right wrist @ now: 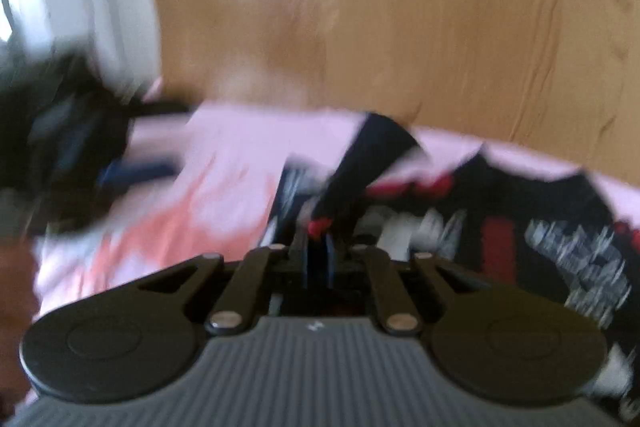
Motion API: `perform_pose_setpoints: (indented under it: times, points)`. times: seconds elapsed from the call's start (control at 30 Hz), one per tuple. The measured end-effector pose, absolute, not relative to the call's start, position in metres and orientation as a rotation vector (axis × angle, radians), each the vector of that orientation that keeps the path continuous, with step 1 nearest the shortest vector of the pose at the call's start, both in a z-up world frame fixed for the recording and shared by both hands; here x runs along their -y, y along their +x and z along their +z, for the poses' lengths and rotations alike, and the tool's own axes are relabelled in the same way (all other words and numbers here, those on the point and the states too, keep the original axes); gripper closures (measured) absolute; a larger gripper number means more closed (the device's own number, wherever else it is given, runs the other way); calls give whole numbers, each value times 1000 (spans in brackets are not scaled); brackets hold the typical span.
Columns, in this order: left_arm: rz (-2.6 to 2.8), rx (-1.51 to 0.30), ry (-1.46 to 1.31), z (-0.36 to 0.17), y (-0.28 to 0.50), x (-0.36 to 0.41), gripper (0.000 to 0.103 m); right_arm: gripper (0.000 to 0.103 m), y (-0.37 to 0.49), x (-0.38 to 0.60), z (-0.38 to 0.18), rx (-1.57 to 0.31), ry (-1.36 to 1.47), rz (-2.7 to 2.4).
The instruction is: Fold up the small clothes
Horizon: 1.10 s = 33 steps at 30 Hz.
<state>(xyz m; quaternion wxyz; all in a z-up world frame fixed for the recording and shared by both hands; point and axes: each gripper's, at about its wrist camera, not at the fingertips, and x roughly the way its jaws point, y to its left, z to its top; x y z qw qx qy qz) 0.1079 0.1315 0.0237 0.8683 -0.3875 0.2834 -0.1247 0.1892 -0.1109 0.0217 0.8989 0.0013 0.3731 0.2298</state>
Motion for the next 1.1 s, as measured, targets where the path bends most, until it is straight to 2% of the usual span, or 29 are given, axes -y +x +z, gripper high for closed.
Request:
perform_pose_setpoints:
  times: [0.03, 0.1, 0.13, 0.27, 0.37, 0.43, 0.47, 0.5, 0.53, 0.57, 0.6, 0.67, 0.87, 1.1]
  points:
    - [-275, -611, -785, 22, 110, -125, 42, 84, 186, 118, 20, -788, 16, 480]
    - [-302, -639, -742, 19, 113, -112, 42, 65, 183, 138, 27, -802, 87, 492]
    - [-319, -642, -737, 17, 113, -108, 42, 62, 179, 155, 35, -783, 131, 481]
    - [-413, -635, -708, 16, 110, -89, 42, 61, 158, 219, 63, -676, 191, 344]
    - [-388, -648, -581, 16, 110, -69, 42, 61, 152, 282, 63, -681, 212, 162]
    - [-349, -689, -482, 11, 112, -57, 42, 68, 153, 317, 46, -729, 178, 2]
    - [-330, -699, -441, 8, 112, -53, 41, 89, 156, 342, 32, -772, 167, -85]
    - [-302, -707, -389, 7, 112, -48, 42, 91, 154, 365, 23, -759, 198, -130]
    - [-297, -697, -345, 7, 111, -44, 41, 99, 144, 387, 21, -720, 272, -150]
    - [-294, -696, -324, 7, 110, -42, 41, 99, 137, 400, 21, -719, 328, -197]
    - [-292, -692, -304, 7, 109, -40, 41, 82, 129, 404, 26, -712, 331, -242]
    - [-291, -686, -274, 7, 107, -37, 39, 71, 112, 398, 37, -697, 261, -296]
    - [-283, -667, -234, 6, 104, -32, 39, 67, 34, 398, 54, -618, 410, -73]
    - [-261, -652, -220, 7, 96, -29, 37, 65, -55, 408, 34, -627, 583, 66]
